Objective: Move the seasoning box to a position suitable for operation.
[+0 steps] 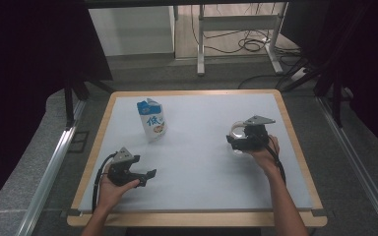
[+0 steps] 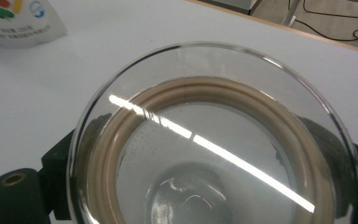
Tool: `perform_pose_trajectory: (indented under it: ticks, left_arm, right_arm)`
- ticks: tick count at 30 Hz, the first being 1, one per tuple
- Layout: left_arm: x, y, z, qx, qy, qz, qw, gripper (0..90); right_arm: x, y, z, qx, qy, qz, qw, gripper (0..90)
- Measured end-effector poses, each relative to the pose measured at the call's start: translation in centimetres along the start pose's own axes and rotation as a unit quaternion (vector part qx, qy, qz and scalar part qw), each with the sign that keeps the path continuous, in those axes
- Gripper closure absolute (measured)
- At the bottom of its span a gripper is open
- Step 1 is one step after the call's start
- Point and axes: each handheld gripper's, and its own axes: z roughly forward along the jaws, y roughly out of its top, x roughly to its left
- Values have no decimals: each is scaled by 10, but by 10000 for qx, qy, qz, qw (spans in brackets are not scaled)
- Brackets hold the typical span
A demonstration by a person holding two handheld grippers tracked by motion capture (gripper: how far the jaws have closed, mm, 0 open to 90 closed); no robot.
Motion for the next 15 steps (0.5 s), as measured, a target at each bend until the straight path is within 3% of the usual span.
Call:
perform_pose_trajectory:
  ticks: [6,10,15]
  left_arm:
    - [0,0,-1,-9,8,-2,10000,107]
    - [0,0,0,17,15,15,10000,107]
    - [0,0,1,46,19,19,10000,108]
  right_arm:
    - [16,3,-27,-98,224,-228,9994,113]
    - [34,-4,-50,-176,491,-383,9979,113]
    - [49,-11,-60,-188,700,-552,9958,113]
